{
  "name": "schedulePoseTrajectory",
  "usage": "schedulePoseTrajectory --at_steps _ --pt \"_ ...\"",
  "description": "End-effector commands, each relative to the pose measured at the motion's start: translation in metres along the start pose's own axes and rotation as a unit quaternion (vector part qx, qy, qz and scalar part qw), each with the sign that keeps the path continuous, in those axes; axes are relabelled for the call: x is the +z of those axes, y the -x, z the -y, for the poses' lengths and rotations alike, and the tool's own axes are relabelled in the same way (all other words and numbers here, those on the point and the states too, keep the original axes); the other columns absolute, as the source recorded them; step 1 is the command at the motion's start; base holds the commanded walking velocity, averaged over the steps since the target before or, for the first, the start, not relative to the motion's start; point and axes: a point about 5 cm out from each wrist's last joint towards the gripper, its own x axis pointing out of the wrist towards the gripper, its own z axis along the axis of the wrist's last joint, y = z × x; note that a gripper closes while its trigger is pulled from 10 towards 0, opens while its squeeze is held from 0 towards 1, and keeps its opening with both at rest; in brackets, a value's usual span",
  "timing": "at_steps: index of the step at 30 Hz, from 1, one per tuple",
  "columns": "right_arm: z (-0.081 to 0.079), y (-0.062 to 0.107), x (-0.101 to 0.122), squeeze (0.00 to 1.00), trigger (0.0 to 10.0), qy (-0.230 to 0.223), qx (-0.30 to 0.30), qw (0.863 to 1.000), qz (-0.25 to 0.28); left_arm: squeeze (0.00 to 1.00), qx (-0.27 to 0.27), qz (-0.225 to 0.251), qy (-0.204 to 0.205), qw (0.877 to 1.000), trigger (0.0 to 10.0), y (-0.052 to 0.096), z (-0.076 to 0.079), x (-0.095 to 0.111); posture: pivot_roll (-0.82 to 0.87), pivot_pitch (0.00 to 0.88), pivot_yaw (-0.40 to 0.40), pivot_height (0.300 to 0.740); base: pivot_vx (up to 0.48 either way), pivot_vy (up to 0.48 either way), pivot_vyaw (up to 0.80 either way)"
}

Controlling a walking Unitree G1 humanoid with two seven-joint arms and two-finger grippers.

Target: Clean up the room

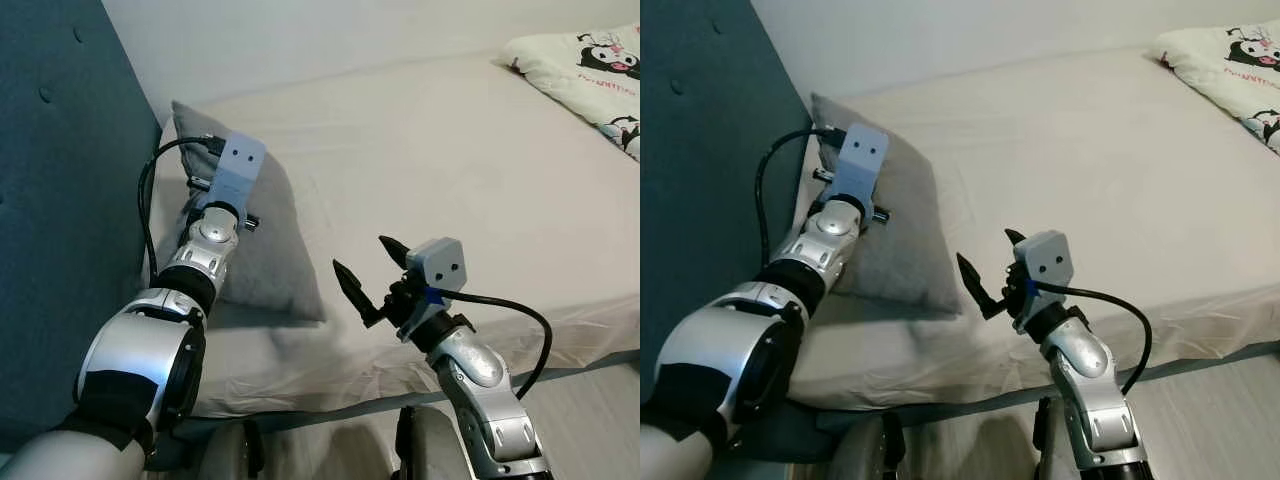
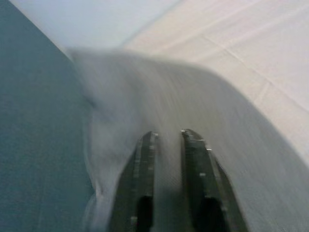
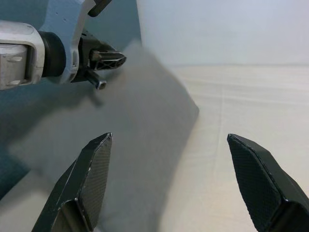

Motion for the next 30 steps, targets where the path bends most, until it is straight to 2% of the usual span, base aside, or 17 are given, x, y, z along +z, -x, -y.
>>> schedulePoseTrajectory --at_steps 1,2,3,4,10,14,16,17,19,21,23,24,25,27,28,29,30 --pt "-0.007 0.001 0.002 0.0 10.0 -0.009 0.009 1.0 0.003 1.0 0.015 -0.001 0.002 1.0 10.0 -0.001 -0.006 0.0 0.02 0.322 0.1 0.582 0.0 0.0 0.0" --pt "-0.007 0.001 0.002 0.0 10.0 -0.009 0.009 1.0 0.002 1.0 0.019 -0.002 0.003 1.0 10.0 -0.001 -0.006 0.0 0.02 0.321 0.1 0.582 0.0 0.0 0.0" --pt "-0.007 0.001 0.002 0.0 10.0 -0.01 0.01 1.0 0.001 0.56 0.021 -0.002 0.007 1.0 10.0 -0.001 -0.007 0.0 0.02 0.319 0.099 0.582 0.0 0.0 0.0" --pt "-0.007 0.001 0.002 0.0 10.0 -0.011 0.01 1.0 0.0 0.0 0.022 -0.002 0.009 1.0 10.0 -0.001 -0.007 0.0 0.02 0.319 0.099 0.582 0.0 0.0 0.0" --pt "-0.008 0.001 0.001 0.0 10.0 -0.014 0.011 1.0 -0.004 0.0 0.026 -0.003 0.019 0.999 10.0 -0.001 -0.009 0.001 0.03 0.317 0.096 0.582 0.0 0.0 0.0" --pt "-0.008 0.0 0.0 0.0 10.0 -0.014 0.01 1.0 -0.006 0.0 0.037 0.002 0.046 0.998 10.0 -0.003 -0.014 0.005 0.03 0.313 0.092 0.582 0.0 0.0 0.0" --pt "-0.007 -0.002 -0.006 0.0 10.0 -0.018 -0.001 1.0 -0.015 0.0 0.036 0.001 0.108 0.994 10.0 -0.006 -0.024 0.01 0.04 0.296 0.087 0.582 0.0 0.0 0.0" --pt "-0.007 -0.002 -0.006 0.0 10.0 -0.018 -0.001 1.0 -0.015 0.0 0.036 0.001 0.108 0.994 10.0 -0.006 -0.024 0.01 0.04 0.296 0.087 0.582 0.0 0.0 0.0" --pt "-0.002 -0.004 -0.021 0.0 10.0 -0.019 -0.033 0.998 -0.05 0.0 0.003 -0.001 0.171 0.985 10.0 -0.008 -0.033 0.012 0.04 0.281 0.083 0.582 0.0 0.0 0.0" --pt "-0.001 -0.004 -0.029 0.0 10.0 -0.027 -0.046 0.996 -0.07 0.0 -0.014 0.004 0.183 0.983 10.0 -0.008 -0.036 0.01 0.05 0.265 0.081 0.582 0.0 0.0 0.0" --pt "0.001 -0.005 -0.045 0.0 10.0 -0.039 -0.074 0.992 -0.096 0.0 -0.056 0.02 0.177 0.983 10.0 -0.003 -0.044 -0.003 0.04 0.239 0.074 0.582 0.0 0.0 0.0" --pt "0.001 -0.005 -0.045 0.0 10.0 -0.039 -0.074 0.992 -0.096 0.0 -0.056 0.02 0.177 0.983 10.0 -0.003 -0.044 -0.003 0.04 0.239 0.074 0.582 0.0 0.0 0.0" --pt "0.001 -0.005 -0.049 0.0 10.0 -0.05 -0.087 0.99 -0.1 0.0 -0.065 0.02 0.175 0.982 10.0 0.001 -0.048 -0.012 0.04 0.236 0.072 0.582 0.0 0.0 0.0" --pt "0.003 0.0 -0.06 0.0 10.0 -0.059 -0.115 0.986 -0.108 0.0 -0.048 0.008 0.188 0.981 10.0 0.017 -0.061 -0.049 0.04 0.205 0.054 0.582 0.0 0.0 0.0" --pt "0.003 0.003 -0.063 0.0 10.0 -0.058 -0.121 0.985 -0.11 0.0 -0.039 0.009 0.194 0.98 10.0 0.023 -0.064 -0.058 0.04 0.205 0.054 0.582 0.0 0.0 0.0" --pt "0.003 0.003 -0.063 0.0 10.0 -0.058 -0.121 0.985 -0.11 0.0 -0.039 0.009 0.194 0.98 10.0 0.023 -0.064 -0.058 0.04 0.205 0.054 0.582 0.0 0.0 0.0" --pt "0.004 0.006 -0.066 0.0 10.0 -0.064 -0.127 0.984 -0.109 0.0 -0.028 0.002 0.197 0.98 10.0 0.031 -0.066 -0.07 0.04 0.196 0.041 0.582 0.0 0.0 0.0"
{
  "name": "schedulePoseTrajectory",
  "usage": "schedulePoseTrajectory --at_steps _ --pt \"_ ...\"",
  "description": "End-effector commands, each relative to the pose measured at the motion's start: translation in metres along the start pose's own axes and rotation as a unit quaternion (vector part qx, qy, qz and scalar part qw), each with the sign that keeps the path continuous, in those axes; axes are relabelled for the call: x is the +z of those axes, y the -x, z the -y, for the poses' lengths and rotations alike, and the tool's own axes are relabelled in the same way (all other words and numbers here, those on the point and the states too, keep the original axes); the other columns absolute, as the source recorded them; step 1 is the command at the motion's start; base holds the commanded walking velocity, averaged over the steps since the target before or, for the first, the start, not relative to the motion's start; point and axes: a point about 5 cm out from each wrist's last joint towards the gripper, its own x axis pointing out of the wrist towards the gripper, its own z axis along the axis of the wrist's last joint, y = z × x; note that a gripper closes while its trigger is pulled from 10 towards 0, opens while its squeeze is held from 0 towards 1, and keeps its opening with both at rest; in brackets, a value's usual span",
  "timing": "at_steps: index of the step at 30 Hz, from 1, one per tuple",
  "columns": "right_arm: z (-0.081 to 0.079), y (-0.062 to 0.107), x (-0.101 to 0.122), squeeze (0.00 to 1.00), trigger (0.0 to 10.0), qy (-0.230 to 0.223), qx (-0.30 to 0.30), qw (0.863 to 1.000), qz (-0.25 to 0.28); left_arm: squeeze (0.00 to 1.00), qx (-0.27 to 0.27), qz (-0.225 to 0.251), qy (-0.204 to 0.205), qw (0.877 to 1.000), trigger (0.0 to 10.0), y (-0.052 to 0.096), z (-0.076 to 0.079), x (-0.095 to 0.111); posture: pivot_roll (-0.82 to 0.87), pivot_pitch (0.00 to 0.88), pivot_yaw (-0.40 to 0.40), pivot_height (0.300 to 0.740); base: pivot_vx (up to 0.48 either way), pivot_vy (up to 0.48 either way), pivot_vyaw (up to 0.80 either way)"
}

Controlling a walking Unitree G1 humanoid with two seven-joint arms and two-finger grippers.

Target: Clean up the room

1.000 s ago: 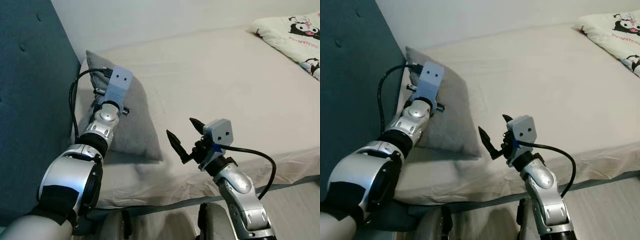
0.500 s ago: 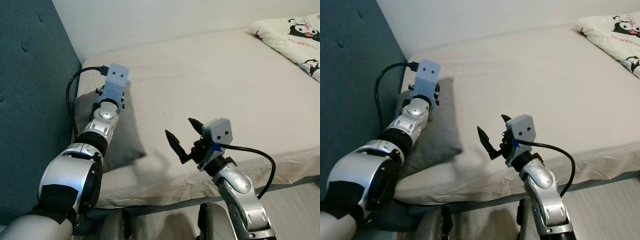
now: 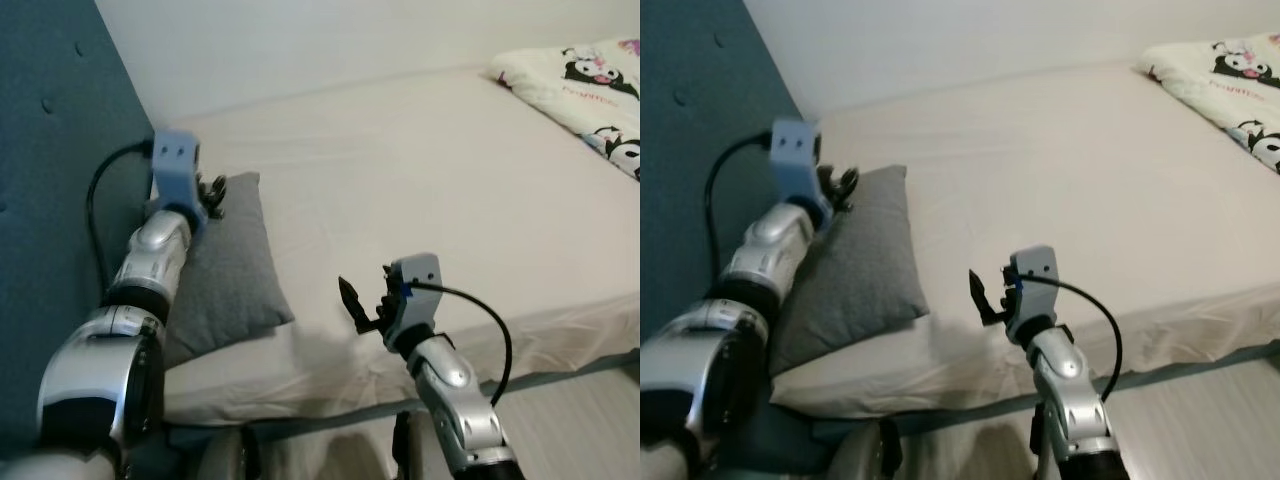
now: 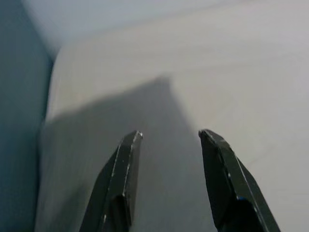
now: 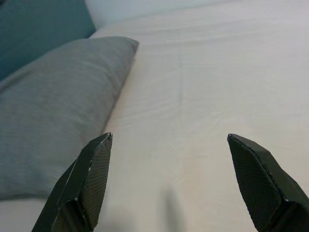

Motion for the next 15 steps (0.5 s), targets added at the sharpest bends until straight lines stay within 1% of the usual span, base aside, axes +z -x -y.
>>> schedulePoseTrajectory --at_steps 1,3,4,5,6,7,8,9,10,12,13,14,15 --pt "0.002 0.006 -0.01 0.0 10.0 -0.01 -0.013 1.0 -0.006 0.0 0.018 0.014 0.006 1.0 10.0 0.008 -0.012 -0.003 0.04 0.196 0.041 0.582 0.0 0.0 0.0" --pt "0.004 0.01 -0.019 0.0 10.0 -0.007 -0.024 1.0 -0.018 0.0 0.028 0.016 -0.002 0.999 10.0 0.031 -0.018 -0.027 0.04 0.185 0.026 0.582 0.0 0.0 0.0" --pt "0.004 0.01 -0.019 0.0 10.0 -0.007 -0.024 1.0 -0.018 0.0 0.028 0.016 -0.002 0.999 10.0 0.031 -0.018 -0.027 0.04 0.185 0.026 0.582 0.0 0.0 0.0" --pt "0.005 0.011 -0.024 0.0 10.0 0.0 -0.024 0.999 -0.026 0.0 0.034 0.018 -0.006 0.999 10.0 0.043 -0.018 -0.038 0.04 0.182 0.021 0.582 0.0 0.0 0.0" --pt "0.004 0.011 -0.028 0.0 10.0 0.008 -0.023 0.999 -0.033 0.0 0.031 0.015 -0.018 0.999 10.0 0.055 -0.017 -0.048 0.04 0.179 0.016 0.582 0.0 0.0 0.0" --pt "0.002 0.011 -0.031 0.0 10.0 0.015 -0.018 0.999 -0.038 0.0 0.03 0.007 -0.018 0.999 10.0 0.067 -0.013 -0.059 0.04 0.178 0.013 0.582 0.0 0.0 0.0" --pt "0.002 0.011 -0.031 0.0 10.0 0.015 -0.018 0.999 -0.038 0.0 0.03 0.007 -0.018 0.999 10.0 0.067 -0.013 -0.059 0.04 0.178 0.013 0.582 0.0 0.0 0.0" --pt "0.001 0.011 -0.033 0.0 10.0 0.019 -0.015 0.999 -0.04 0.0 0.026 0.001 -0.015 1.0 10.0 0.076 -0.01 -0.065 0.04 0.178 0.013 0.582 0.0 0.0 0.0" --pt "0.001 0.011 -0.033 0.0 10.0 0.019 -0.015 0.999 -0.04 0.0 0.026 0.001 -0.015 1.0 10.0 0.076 -0.01 -0.065 0.04 0.178 0.013 0.582 0.0 0.0 0.0" --pt "-0.003 0.01 -0.036 0.0 10.0 0.026 -0.003 0.999 -0.044 0.0 -0.001 -0.005 -0.012 1.0 10.0 0.092 0.003 -0.074 0.04 0.18 0.013 0.582 0.0 0.0 0.0" --pt "-0.005 0.009 -0.037 0.0 10.0 0.025 0.002 0.999 -0.044 0.0 -0.016 -0.006 -0.015 1.0 10.0 0.098 0.008 -0.076 0.04 0.179 0.013 0.582 0.0 0.0 0.0" --pt "-0.005 0.009 -0.037 0.0 10.0 0.025 0.002 0.999 -0.044 0.0 -0.016 -0.006 -0.015 1.0 10.0 0.098 0.008 -0.076 0.04 0.179 0.013 0.582 0.0 0.0 0.0" --pt "-0.007 0.009 -0.037 0.0 10.0 0.022 0.007 0.999 -0.044 0.0 -0.037 -0.013 -0.022 0.999 10.0 0.102 0.014 -0.079 0.04 0.179 0.013 0.582 0.0 0.0 0.0"
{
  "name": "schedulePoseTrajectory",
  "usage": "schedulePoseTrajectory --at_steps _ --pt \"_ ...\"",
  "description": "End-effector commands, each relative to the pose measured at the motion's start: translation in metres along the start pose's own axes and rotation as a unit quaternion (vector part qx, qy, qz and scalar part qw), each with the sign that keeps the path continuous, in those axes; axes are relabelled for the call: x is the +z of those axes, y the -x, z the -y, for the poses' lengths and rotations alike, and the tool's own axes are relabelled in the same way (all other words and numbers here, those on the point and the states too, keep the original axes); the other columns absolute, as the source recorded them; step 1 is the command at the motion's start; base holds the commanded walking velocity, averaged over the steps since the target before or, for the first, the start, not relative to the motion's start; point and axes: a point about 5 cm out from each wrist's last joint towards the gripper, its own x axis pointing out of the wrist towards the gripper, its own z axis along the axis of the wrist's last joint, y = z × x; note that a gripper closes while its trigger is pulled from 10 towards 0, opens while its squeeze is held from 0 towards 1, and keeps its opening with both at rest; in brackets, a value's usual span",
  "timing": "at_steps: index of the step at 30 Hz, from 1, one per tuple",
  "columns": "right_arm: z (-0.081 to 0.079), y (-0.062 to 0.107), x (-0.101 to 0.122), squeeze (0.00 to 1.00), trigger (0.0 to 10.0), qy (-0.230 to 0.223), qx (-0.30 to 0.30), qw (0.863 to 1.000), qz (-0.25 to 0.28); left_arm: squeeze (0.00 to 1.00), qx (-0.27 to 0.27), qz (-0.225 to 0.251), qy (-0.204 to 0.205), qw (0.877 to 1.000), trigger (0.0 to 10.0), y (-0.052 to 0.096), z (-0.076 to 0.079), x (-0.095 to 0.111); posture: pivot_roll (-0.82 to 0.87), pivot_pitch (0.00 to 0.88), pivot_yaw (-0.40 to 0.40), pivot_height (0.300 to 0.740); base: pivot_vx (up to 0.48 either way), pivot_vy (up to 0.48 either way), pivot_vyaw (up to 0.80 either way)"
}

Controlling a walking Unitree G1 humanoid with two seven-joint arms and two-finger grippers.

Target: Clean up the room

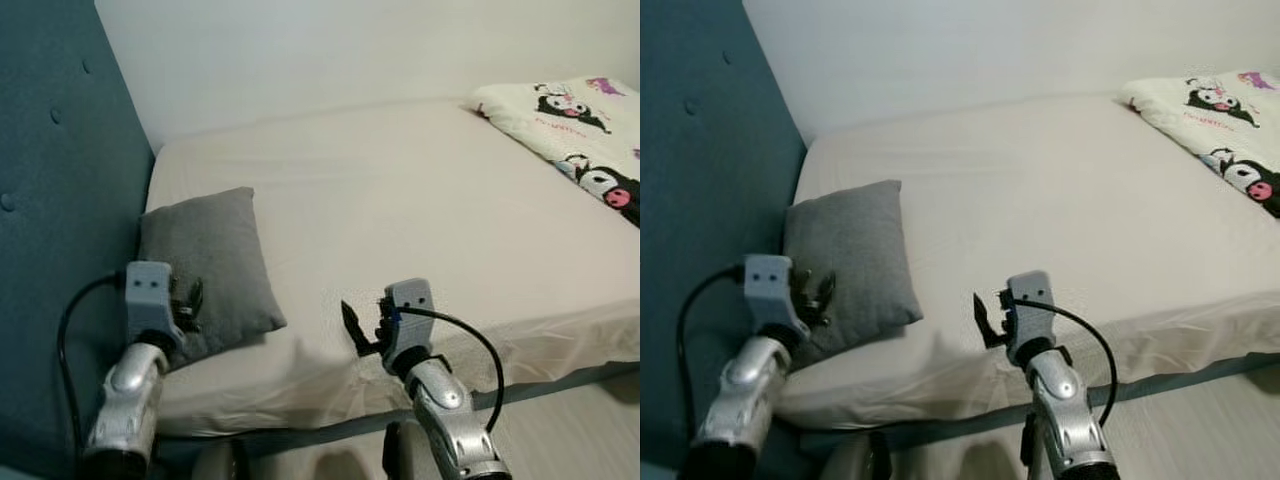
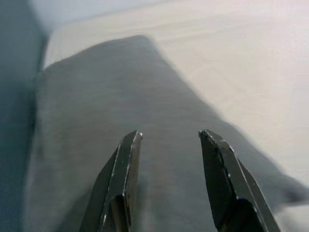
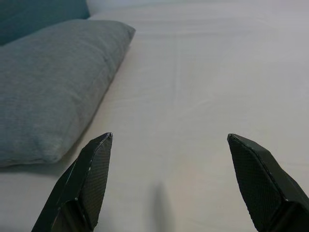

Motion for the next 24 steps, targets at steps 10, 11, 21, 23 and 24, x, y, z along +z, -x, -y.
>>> schedulePoseTrajectory --at_steps 10,11,21,23,24 --pt "-0.01 0.001 -0.015 0.0 10.0 0.045 0.05 0.997 -0.038 0.0 -0.091 -0.103 -0.124 0.983 0.0 0.012 -0.001 -0.025 0.04 0.197 0.012 0.582 0.0 0.0 0.0" --pt "-0.01 0.001 -0.016 0.0 10.0 0.048 0.052 0.997 -0.039 0.0 -0.093 -0.11 -0.132 0.981 0.0 0.012 -0.001 -0.026 0.04 0.197 0.012 0.582 0.0 0.0 0.0" --pt "-0.016 0.0 -0.015 0.0 10.0 0.066 0.09 0.993 -0.039 0.0 -0.148 -0.173 -0.17 0.959 0.0 0.006 0.004 -0.04 0.03 0.233 0.014 0.582 0.0 0.0 0.0" --pt "-0.016 0.0 -0.015 0.0 10.0 0.069 0.093 0.992 -0.04 0.0 -0.16 -0.18 -0.171 0.955 0.0 0.005 0.004 -0.04 0.03 0.242 0.016 0.582 0.0 0.0 0.0" --pt "-0.016 0.0 -0.015 0.0 10.0 0.075 0.097 0.992 -0.04 0.0 -0.174 -0.186 -0.175 0.951 0.0 0.004 0.002 -0.04 0.03 0.247 0.016 0.582 0.0 0.0 0.0"
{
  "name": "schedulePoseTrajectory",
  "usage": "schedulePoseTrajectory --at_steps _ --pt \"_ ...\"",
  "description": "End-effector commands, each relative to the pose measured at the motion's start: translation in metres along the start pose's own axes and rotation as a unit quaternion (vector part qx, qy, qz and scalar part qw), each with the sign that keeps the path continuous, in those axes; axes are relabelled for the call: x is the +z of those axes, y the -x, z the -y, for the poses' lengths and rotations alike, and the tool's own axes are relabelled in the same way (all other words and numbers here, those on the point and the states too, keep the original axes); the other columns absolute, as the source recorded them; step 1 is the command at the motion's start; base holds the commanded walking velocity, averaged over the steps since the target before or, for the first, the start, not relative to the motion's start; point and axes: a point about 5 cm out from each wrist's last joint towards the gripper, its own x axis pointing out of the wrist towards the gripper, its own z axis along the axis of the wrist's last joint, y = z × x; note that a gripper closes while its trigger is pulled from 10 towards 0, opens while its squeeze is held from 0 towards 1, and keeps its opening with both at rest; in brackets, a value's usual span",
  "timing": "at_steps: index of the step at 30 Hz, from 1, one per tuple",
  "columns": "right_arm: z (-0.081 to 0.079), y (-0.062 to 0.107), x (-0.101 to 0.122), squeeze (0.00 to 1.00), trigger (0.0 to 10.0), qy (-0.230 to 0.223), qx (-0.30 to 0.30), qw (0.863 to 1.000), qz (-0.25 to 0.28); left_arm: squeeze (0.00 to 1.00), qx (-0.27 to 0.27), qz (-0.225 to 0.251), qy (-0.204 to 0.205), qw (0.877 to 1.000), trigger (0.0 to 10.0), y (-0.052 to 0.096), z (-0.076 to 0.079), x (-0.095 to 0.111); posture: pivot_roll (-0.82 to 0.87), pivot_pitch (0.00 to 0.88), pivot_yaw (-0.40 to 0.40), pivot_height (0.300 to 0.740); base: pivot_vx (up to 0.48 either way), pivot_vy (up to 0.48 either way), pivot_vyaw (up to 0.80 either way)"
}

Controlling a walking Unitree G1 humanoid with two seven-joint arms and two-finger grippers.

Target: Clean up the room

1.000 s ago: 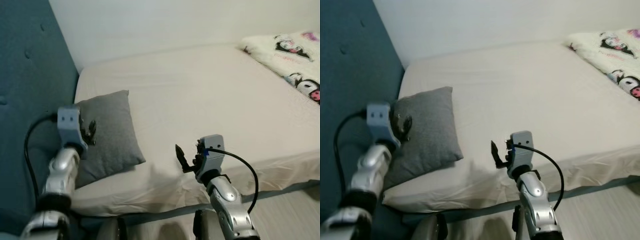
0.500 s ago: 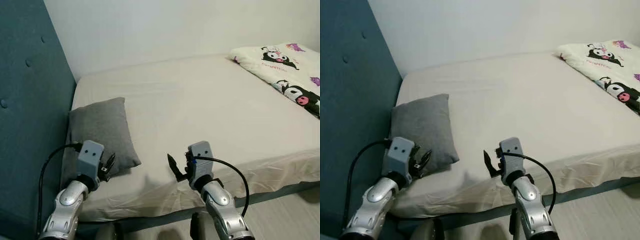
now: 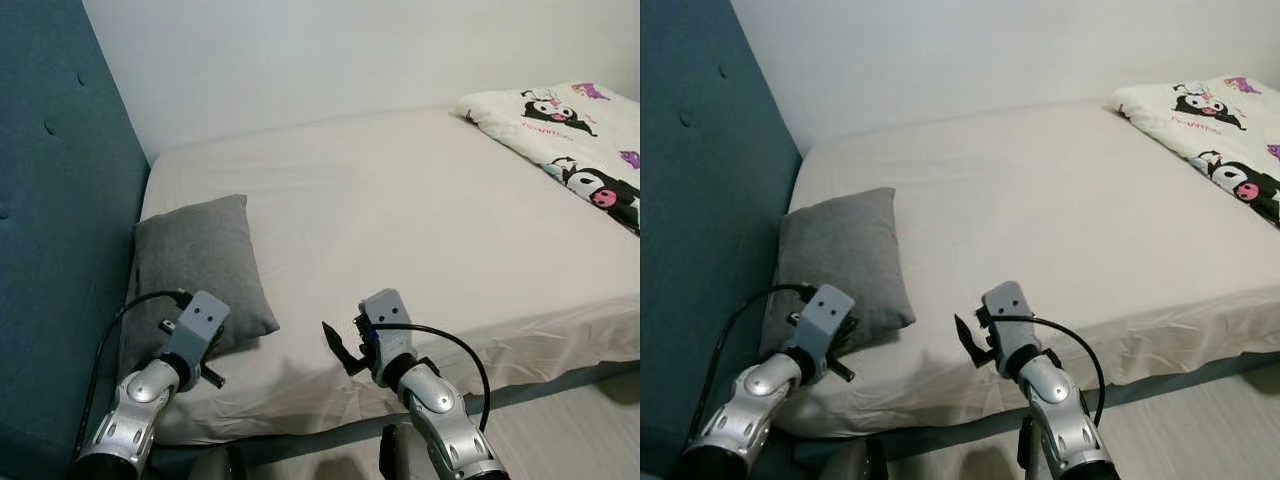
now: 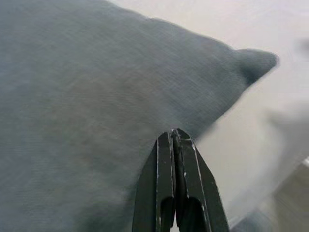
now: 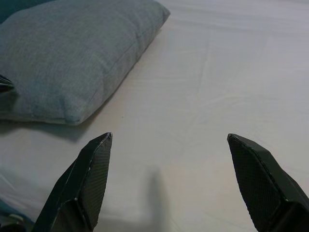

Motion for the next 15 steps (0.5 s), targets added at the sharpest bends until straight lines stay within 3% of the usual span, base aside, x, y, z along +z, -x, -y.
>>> schedulePoseTrajectory --at_steps 1,3,7,9,15 --pt "-0.004 0.0 -0.003 0.0 10.0 0.006 0.012 1.0 -0.007 0.0 -0.016 -0.028 -0.006 0.999 0.0 0.004 -0.003 -0.01 0.03 0.247 0.016 0.582 0.0 0.0 0.0" --pt "-0.004 0.0 -0.003 0.0 10.0 0.008 0.014 1.0 -0.007 0.0 -0.021 -0.03 -0.008 0.999 0.0 0.004 -0.004 -0.01 0.03 0.25 0.016 0.582 0.0 0.0 0.0" --pt "-0.006 -0.001 0.003 0.0 10.0 0.015 0.03 0.999 0.008 0.0 -0.042 -0.059 -0.053 0.996 0.0 0.006 -0.014 -0.015 0.02 0.278 0.009 0.582 0.0 0.0 0.0" --pt "-0.009 0.0 0.004 0.0 10.0 0.008 0.037 0.999 0.011 0.0 -0.023 -0.067 -0.071 0.995 0.0 0.002 -0.02 -0.015 0.02 0.291 0.003 0.582 0.0 0.0 0.0" --pt "-0.012 0.001 0.003 0.0 10.0 0.001 0.039 0.999 0.01 0.0 -0.04 -0.085 -0.107 0.99 0.0 -0.002 -0.023 -0.015 0.02 0.297 0.002 0.582 0.0 0.0 0.0"
